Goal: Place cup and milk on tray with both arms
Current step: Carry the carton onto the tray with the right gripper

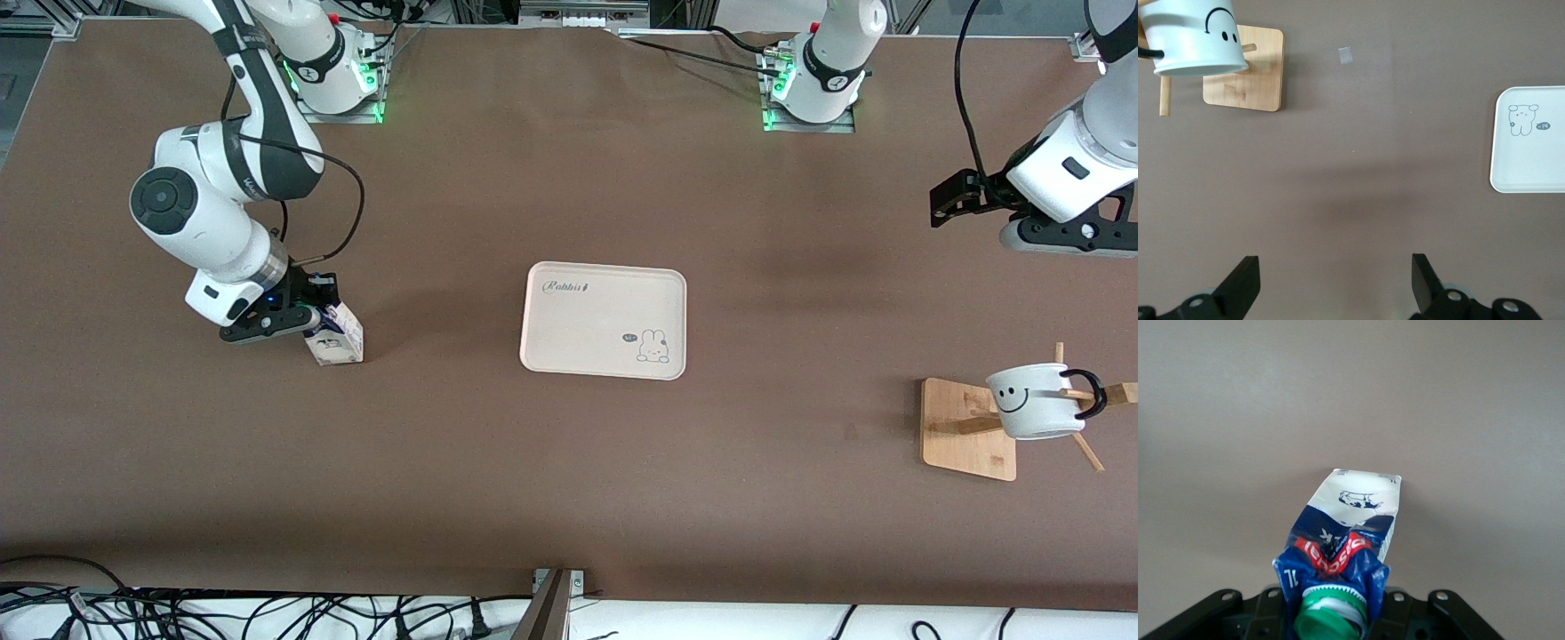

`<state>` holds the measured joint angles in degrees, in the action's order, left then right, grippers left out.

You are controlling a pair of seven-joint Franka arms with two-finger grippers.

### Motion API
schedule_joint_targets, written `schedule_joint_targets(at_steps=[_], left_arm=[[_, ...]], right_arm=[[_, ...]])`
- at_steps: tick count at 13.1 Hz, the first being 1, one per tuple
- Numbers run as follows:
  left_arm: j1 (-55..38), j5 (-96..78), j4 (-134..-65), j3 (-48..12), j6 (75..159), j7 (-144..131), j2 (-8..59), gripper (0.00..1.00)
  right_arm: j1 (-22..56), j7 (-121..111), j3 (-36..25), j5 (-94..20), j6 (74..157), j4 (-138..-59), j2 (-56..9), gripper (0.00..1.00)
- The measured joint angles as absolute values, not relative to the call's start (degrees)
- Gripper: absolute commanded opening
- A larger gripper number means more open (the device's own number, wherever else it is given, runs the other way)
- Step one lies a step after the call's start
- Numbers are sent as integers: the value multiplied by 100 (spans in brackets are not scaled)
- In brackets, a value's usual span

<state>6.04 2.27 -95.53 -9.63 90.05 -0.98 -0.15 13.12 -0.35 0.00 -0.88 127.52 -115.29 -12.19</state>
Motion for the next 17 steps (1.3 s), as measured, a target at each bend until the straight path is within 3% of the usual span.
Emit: schedule_joint_targets(at_steps=[5, 11, 15, 17], left_arm=[[602, 227, -9518, -966, 8848, -185, -12, 100], [615, 227, -8814, -951, 8290, -214, 410, 100], [679, 227, -8710, -944, 8272, -213, 521, 100], [718, 227, -8705, -943, 8270, -215, 568, 100]], right_arm=[[2268, 1648, 382, -697, 12365, -10637, -1427, 12], [3836, 3920, 401, -811, 12541, -9174, -2875, 14], [4090, 4253, 396, -811, 13027, -8953, -3312, 14], [4098, 4258, 381, -810, 13046, -8921, -3344, 24]])
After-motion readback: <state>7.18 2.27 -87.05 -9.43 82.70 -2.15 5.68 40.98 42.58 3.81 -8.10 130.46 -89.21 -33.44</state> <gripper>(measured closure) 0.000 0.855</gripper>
